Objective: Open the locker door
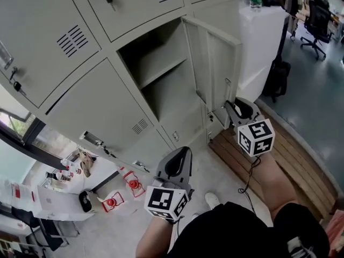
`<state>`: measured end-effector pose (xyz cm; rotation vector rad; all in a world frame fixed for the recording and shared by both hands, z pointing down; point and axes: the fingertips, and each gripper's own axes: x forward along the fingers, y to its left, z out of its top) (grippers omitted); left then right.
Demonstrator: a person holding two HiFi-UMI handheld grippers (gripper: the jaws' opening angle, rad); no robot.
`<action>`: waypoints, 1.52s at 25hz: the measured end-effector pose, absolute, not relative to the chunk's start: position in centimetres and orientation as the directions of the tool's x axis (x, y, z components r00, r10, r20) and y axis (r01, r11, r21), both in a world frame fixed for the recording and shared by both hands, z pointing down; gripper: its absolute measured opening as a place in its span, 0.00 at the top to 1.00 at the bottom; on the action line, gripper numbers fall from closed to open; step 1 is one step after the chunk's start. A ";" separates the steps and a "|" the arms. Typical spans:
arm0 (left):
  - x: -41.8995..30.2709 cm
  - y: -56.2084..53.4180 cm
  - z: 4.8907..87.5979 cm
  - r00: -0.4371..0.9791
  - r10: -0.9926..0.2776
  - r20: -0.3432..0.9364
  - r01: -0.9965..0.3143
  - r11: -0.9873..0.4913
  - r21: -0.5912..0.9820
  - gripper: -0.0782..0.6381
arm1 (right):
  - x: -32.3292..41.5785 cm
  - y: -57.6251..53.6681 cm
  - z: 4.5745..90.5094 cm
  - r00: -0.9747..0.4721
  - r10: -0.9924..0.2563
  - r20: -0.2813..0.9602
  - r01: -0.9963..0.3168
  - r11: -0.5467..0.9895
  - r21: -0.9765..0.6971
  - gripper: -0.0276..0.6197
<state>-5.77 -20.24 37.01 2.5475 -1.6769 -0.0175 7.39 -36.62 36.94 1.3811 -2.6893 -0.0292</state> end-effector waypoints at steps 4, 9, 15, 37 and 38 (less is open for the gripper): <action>-4.6 -21.1 37.0 0.414 -0.909 0.037 -0.908 -0.410 0.087 0.86 | 9.0 -37.6 36.9 -0.556 -0.825 0.107 -0.822 0.564 0.075 0.74; -3.3 -22.2 37.2 0.429 -0.902 0.033 -0.900 -0.425 0.094 0.86 | 11.0 -39.0 36.9 -0.525 -0.843 0.116 -0.842 0.534 0.078 0.74; -2.3 -23.3 37.5 0.436 -0.899 0.036 -0.897 -0.431 0.100 0.86 | 13.0 -40.7 36.9 -0.496 -0.860 0.120 -0.859 0.506 0.073 0.74; -2.2 -22.4 37.8 0.448 -0.893 0.049 -0.892 -0.442 0.097 0.86 | 15.9 -39.9 37.1 -0.407 -0.907 0.107 -0.904 0.417 0.092 0.76; -2.2 -22.2 37.7 0.450 -0.892 0.047 -0.891 -0.444 0.097 0.86 | 16.0 -39.5 37.0 -0.402 -0.910 0.102 -0.907 0.411 0.092 0.78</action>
